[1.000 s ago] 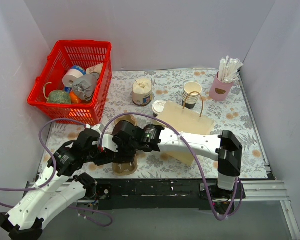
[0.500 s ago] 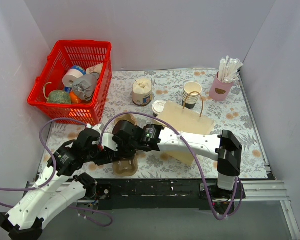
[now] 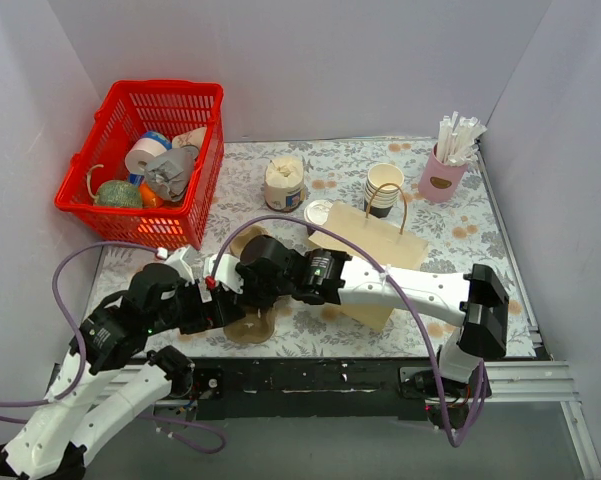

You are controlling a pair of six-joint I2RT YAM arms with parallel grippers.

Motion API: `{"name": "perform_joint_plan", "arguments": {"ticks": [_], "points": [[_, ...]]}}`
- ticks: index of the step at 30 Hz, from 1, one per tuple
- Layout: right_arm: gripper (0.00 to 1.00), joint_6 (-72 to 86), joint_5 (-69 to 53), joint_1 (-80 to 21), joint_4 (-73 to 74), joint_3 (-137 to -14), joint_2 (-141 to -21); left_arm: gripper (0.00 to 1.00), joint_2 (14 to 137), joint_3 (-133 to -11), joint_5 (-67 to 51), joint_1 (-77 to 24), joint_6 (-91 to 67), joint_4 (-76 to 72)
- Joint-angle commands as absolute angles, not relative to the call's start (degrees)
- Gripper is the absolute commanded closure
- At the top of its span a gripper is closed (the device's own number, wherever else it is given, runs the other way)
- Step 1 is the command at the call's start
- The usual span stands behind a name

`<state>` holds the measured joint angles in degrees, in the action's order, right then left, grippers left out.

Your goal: Pack the takeout coffee

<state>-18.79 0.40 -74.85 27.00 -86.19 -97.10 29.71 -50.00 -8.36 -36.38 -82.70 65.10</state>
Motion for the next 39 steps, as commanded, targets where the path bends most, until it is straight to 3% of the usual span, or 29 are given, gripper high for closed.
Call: {"name": "perform_joint_plan", "arguments": {"ticks": [1,9,20,29,33,39], "points": [[0.59,-15.82,4.13,-73.48,25.32,-82.54,-93.53,0.17,26.28,-55.81,-12.39,-36.56,-83.14,60.03],[0.57,-13.63,5.27,-71.37,21.98,-81.3,-87.28,0.02,21.46,-62.66,-11.69,-36.56,-84.02,56.96],[0.57,-4.58,1.41,-69.35,15.91,-87.97,-79.11,0.02,17.22,-64.17,-7.12,-36.56,-86.39,51.77],[0.58,3.69,13.35,-69.35,14.76,-93.16,-70.67,0.02,21.0,-55.2,-7.38,-36.56,-88.68,40.18],[0.59,8.76,29.04,-69.17,20.63,-93.33,-66.28,0.02,27.22,-51.51,-8.44,-36.65,-91.31,32.54],[0.61,29.47,37.43,-68.2,46.56,-98.61,-65.22,0.02,42.08,-55.1,-1.24,-36.56,-88.77,27.35]]}}
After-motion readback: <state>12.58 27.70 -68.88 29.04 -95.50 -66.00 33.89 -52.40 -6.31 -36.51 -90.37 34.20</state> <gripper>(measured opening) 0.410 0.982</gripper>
